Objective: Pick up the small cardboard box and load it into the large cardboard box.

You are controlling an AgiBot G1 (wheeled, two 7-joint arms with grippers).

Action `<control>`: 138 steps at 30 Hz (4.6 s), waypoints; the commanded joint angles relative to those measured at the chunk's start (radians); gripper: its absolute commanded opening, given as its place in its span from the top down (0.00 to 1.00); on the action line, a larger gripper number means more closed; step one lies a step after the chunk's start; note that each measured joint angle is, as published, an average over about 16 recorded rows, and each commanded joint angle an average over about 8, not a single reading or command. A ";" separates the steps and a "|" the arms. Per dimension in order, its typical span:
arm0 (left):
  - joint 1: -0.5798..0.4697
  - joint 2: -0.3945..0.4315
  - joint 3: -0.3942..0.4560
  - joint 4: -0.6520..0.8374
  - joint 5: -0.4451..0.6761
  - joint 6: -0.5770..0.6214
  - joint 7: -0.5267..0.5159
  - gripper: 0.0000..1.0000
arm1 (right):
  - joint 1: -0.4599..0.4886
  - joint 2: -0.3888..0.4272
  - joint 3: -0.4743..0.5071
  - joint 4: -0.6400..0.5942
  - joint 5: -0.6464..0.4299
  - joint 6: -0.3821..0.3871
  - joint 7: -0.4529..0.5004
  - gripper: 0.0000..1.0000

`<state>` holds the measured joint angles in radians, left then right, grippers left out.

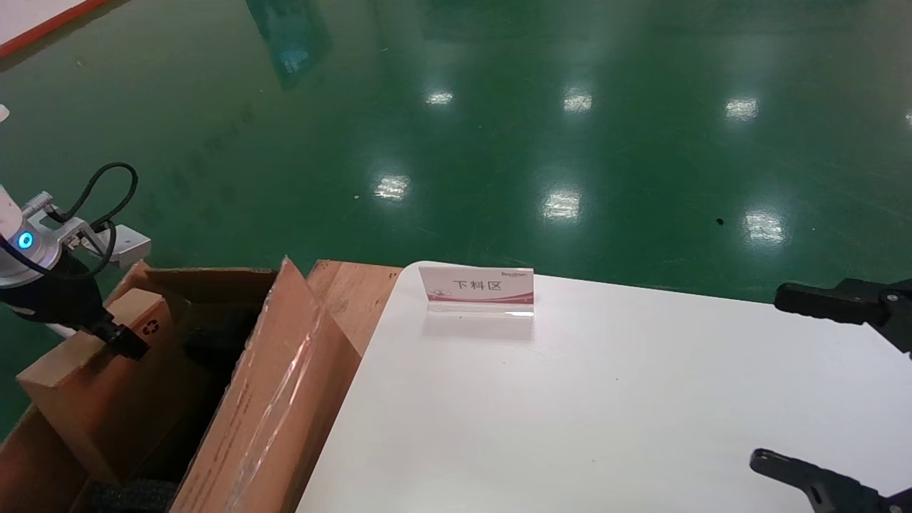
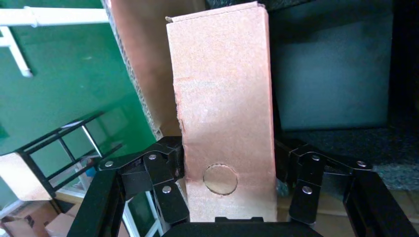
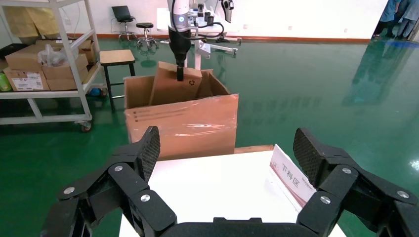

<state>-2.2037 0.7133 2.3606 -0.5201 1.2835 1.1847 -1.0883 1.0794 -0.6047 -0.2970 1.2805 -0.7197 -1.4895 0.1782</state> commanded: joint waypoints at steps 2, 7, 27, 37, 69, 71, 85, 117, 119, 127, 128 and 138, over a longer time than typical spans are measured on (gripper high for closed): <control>0.020 0.013 -0.003 0.031 -0.003 -0.018 0.006 1.00 | 0.000 0.000 0.000 0.000 0.000 0.000 0.000 0.00; 0.037 0.036 -0.008 0.085 -0.006 -0.037 0.018 1.00 | 0.000 0.000 0.000 0.000 0.000 0.000 0.000 0.00; 0.084 0.083 -0.024 0.196 -0.031 -0.026 0.051 1.00 | 0.000 0.001 -0.001 0.000 0.001 0.001 -0.001 0.00; 0.106 0.086 -0.026 0.207 -0.037 -0.033 0.039 1.00 | 0.000 0.001 -0.002 0.000 0.001 0.001 -0.001 0.00; 0.110 0.088 -0.024 0.208 -0.033 -0.039 0.035 0.00 | 0.000 0.001 -0.002 0.000 0.002 0.001 -0.001 0.00; 0.110 0.088 -0.024 0.208 -0.033 -0.039 0.035 0.00 | 0.000 0.001 -0.002 0.000 0.002 0.001 -0.001 0.00; 0.039 0.086 -0.055 0.093 -0.049 -0.088 0.131 0.00 | 0.001 0.001 -0.002 -0.001 0.002 0.001 -0.001 0.00; -0.070 -0.245 -0.470 -0.675 -0.147 -0.301 0.329 0.00 | 0.001 0.001 -0.004 -0.002 0.002 0.001 -0.002 0.00; -0.024 -0.239 -0.532 -0.678 -0.162 -0.277 0.351 0.00 | 0.001 0.001 -0.004 -0.002 0.002 0.001 -0.002 0.00; 0.162 -0.217 -0.782 -0.692 -0.226 -0.182 0.440 0.00 | 0.001 0.001 -0.004 -0.002 0.002 0.001 -0.003 0.00; 0.186 -0.214 -0.814 -0.694 -0.234 -0.170 0.451 0.00 | 0.001 0.001 -0.004 -0.002 0.002 0.001 -0.003 0.00; 0.420 -0.186 -1.129 -0.711 -0.313 -0.051 0.563 0.00 | 0.001 0.002 -0.005 -0.002 0.003 0.002 -0.003 0.00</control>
<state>-1.7839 0.5270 1.2324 -1.2314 0.9708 1.1338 -0.5260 1.0807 -0.6031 -0.3018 1.2783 -0.7171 -1.4880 0.1753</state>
